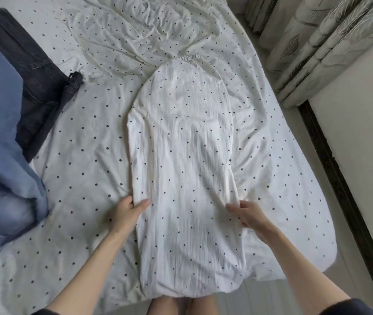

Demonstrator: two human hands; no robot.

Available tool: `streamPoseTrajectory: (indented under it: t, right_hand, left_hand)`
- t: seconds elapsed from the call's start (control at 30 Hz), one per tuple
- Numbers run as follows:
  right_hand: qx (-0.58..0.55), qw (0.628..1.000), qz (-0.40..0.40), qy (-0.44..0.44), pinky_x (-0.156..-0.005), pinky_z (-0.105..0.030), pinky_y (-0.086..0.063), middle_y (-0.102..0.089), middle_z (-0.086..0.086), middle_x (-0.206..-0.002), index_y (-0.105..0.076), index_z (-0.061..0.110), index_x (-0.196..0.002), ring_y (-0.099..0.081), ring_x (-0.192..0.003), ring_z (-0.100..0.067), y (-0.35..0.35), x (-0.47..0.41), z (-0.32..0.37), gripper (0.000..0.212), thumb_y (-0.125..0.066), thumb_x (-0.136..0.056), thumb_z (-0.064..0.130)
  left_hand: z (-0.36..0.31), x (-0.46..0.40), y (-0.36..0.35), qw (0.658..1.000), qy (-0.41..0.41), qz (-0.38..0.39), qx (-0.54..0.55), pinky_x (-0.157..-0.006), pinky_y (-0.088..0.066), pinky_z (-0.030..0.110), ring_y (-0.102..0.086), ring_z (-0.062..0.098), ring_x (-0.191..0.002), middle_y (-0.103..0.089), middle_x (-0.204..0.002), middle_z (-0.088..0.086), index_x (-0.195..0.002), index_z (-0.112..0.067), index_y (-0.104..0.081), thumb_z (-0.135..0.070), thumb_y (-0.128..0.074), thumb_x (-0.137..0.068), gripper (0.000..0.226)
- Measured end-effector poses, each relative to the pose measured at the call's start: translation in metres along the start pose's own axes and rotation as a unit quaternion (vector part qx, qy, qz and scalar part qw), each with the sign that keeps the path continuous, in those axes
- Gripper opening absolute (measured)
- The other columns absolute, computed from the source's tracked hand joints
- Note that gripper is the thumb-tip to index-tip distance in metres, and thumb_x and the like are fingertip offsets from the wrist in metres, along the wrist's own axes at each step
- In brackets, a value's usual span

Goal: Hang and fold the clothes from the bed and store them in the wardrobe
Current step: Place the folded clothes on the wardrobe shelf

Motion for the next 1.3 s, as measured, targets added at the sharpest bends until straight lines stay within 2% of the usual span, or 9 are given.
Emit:
streamPoseTrajectory:
  t: [0.07, 0.2, 0.37, 0.5, 0.67, 0.87, 1.07, 1.23, 1.3]
  right_hand:
    - [-0.015, 1.000, -0.006, 0.003, -0.063, -0.027, -0.051, -0.068, -0.011, -0.091, -0.067, 0.006, -0.090, -0.063, -0.076, -0.021, 0.000, 0.009, -0.017, 0.017, -0.062, -0.090, 0.022]
    - [-0.033, 0.999, -0.032, 0.025, -0.068, -0.037, -0.040, -0.052, -0.013, -0.084, -0.063, -0.003, -0.090, -0.049, -0.076, -0.026, 0.005, 0.023, -0.051, 0.024, -0.059, -0.093, 0.021]
    - [-0.065, 0.997, 0.036, 0.021, -0.069, -0.034, -0.045, -0.056, -0.005, -0.072, -0.047, 0.012, -0.068, -0.057, -0.071, -0.021, -0.002, 0.039, -0.096, 0.029, -0.065, -0.089, 0.024]
    - [-0.071, 0.996, 0.042, 0.031, -0.072, -0.029, -0.053, -0.070, -0.008, -0.090, -0.066, 0.010, -0.088, -0.067, -0.084, -0.022, -0.020, 0.048, -0.141, 0.009, -0.065, -0.087, 0.019]
    - [-0.025, 0.999, 0.028, 0.016, -0.083, -0.030, -0.049, -0.068, -0.011, -0.105, -0.067, 0.003, -0.101, -0.063, -0.096, -0.020, -0.038, 0.053, -0.195, 0.019, -0.064, -0.088, 0.017]
    - [0.011, 0.999, 0.020, 0.032, -0.080, -0.030, -0.047, -0.068, -0.005, -0.097, -0.068, 0.014, -0.086, -0.059, -0.090, -0.017, -0.047, 0.040, -0.225, 0.008, -0.061, -0.090, 0.016]
    - [0.036, 0.997, -0.008, 0.070, -0.067, -0.024, -0.046, -0.067, -0.005, -0.093, -0.066, 0.018, -0.081, -0.057, -0.079, -0.012, -0.060, 0.020, -0.243, 0.011, -0.060, -0.089, 0.013]
    - [0.068, 0.994, -0.040, 0.076, -0.081, -0.046, -0.050, -0.068, -0.021, -0.099, -0.069, 0.004, -0.089, -0.063, -0.083, -0.030, -0.068, 0.006, -0.267, 0.010, -0.062, -0.086, 0.011]
    - [0.077, 0.993, -0.048, 0.076, -0.074, -0.046, -0.048, -0.066, -0.025, -0.092, -0.066, -0.006, -0.092, -0.057, -0.076, -0.028, -0.068, 0.007, -0.275, 0.020, -0.063, -0.085, 0.012]
  left_hand:
    - [0.025, 0.019, -0.001, 1.000, 0.008, -0.004, 0.003, -0.061, -0.049, 0.022, -0.065, 0.010, -0.078, -0.070, -0.087, -0.001, -0.091, -0.014, -0.064, -0.020, -0.066, -0.087, 0.007]
    - [0.083, 0.057, -0.013, 0.999, 0.035, 0.009, 0.029, -0.065, -0.049, 0.024, -0.064, 0.012, -0.083, -0.068, -0.093, 0.000, -0.099, -0.012, -0.062, -0.018, -0.063, -0.090, 0.011]
    - [0.134, 0.085, -0.024, 1.000, 0.027, 0.009, 0.004, -0.076, -0.045, 0.028, -0.060, 0.015, -0.086, -0.064, -0.098, 0.000, -0.107, -0.012, -0.061, -0.018, -0.060, -0.091, 0.017]
    - [0.157, 0.100, -0.025, 1.000, 0.012, 0.014, -0.010, -0.072, -0.047, 0.027, -0.061, 0.014, -0.084, -0.065, -0.095, 0.000, -0.105, -0.012, -0.061, -0.013, -0.061, -0.090, 0.015]
    - [0.203, 0.120, -0.023, 0.997, 0.045, 0.061, -0.005, -0.070, -0.049, 0.021, -0.061, 0.008, -0.079, -0.066, -0.087, -0.005, -0.100, -0.012, -0.063, -0.007, -0.058, -0.091, 0.011]
    - [0.239, 0.118, -0.026, 0.994, 0.035, 0.097, -0.042, -0.084, -0.046, 0.030, -0.059, 0.013, -0.090, -0.066, -0.096, -0.002, -0.105, -0.008, -0.063, -0.002, -0.058, -0.090, 0.017]
    - [0.266, 0.107, -0.041, 0.996, -0.039, 0.045, -0.073, -0.068, -0.042, 0.001, -0.058, 0.005, -0.084, -0.065, -0.099, 0.000, -0.103, -0.006, -0.066, -0.003, -0.062, -0.087, 0.016]
    - [0.290, 0.097, -0.049, 0.996, -0.065, 0.001, -0.062, -0.067, -0.040, 0.000, -0.056, -0.006, -0.076, -0.065, -0.096, 0.000, -0.101, -0.004, -0.067, -0.004, -0.061, -0.089, 0.014]
    - [0.296, 0.099, -0.050, 0.997, -0.057, -0.005, -0.043, -0.064, -0.040, 0.000, -0.058, -0.012, -0.069, -0.065, -0.088, -0.006, -0.096, -0.008, -0.065, -0.004, -0.058, -0.090, 0.010]
Point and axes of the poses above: each hand's wrist, its own x-axis away from the middle knuckle, its own y-axis out of the back of the hand, z = x × y, the point moved 5 cm from there along -x, towards the middle knuckle
